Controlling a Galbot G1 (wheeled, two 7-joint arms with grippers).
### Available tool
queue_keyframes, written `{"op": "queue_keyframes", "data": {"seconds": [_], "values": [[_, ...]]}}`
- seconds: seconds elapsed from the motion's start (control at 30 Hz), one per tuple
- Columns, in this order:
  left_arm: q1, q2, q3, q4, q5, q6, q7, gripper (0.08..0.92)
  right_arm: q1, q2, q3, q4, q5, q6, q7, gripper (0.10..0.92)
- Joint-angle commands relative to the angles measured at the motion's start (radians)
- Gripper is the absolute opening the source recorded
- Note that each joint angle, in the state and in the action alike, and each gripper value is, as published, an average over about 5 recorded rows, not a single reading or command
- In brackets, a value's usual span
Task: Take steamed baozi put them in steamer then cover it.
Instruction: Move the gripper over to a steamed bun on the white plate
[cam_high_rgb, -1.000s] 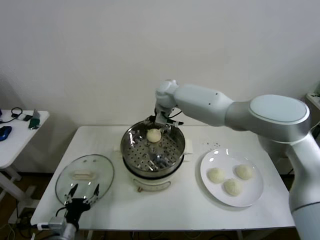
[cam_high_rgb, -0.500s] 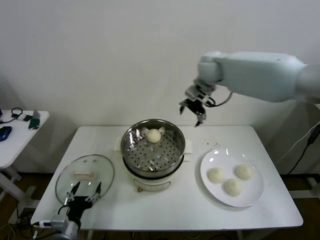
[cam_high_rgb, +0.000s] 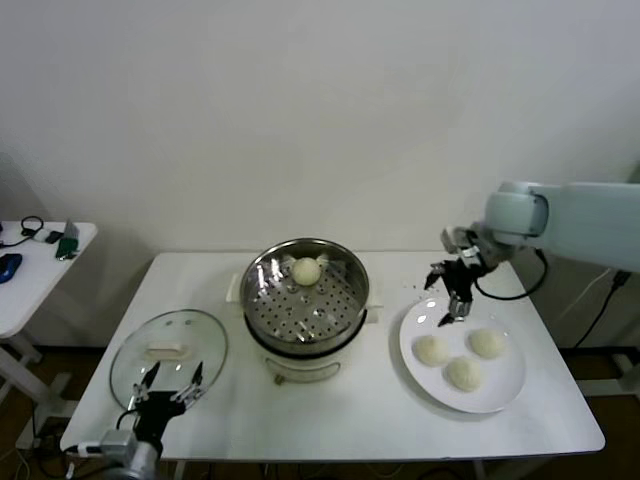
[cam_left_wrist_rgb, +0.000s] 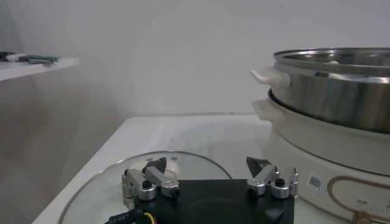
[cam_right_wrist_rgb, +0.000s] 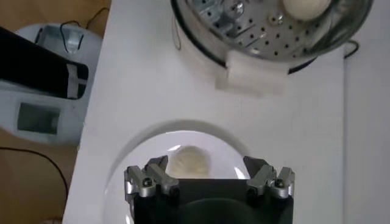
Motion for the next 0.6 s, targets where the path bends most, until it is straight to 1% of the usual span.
{"op": "queue_keyframes", "data": {"seconds": [0.03,0.23,0.6], "values": [[0.008,-0.009,-0.006,-0.005,0.000,-0.002,0.000,0.823,-0.246,-0.041,0.119,-0.040,-0.153,-0.100,0.071,0.823],[0.019,-0.015,-0.012,-0.004,0.000,-0.008,-0.001,0.823,-0.369,0.002,0.194,-0.117,-0.207,-0.115,0.093,0.823],[0.018,-0.015,-0.012,0.007,0.001,-0.011,-0.002,0.823,-0.477,0.010,0.297,-0.174,-0.282,-0.125,0.107,0.823]]}}
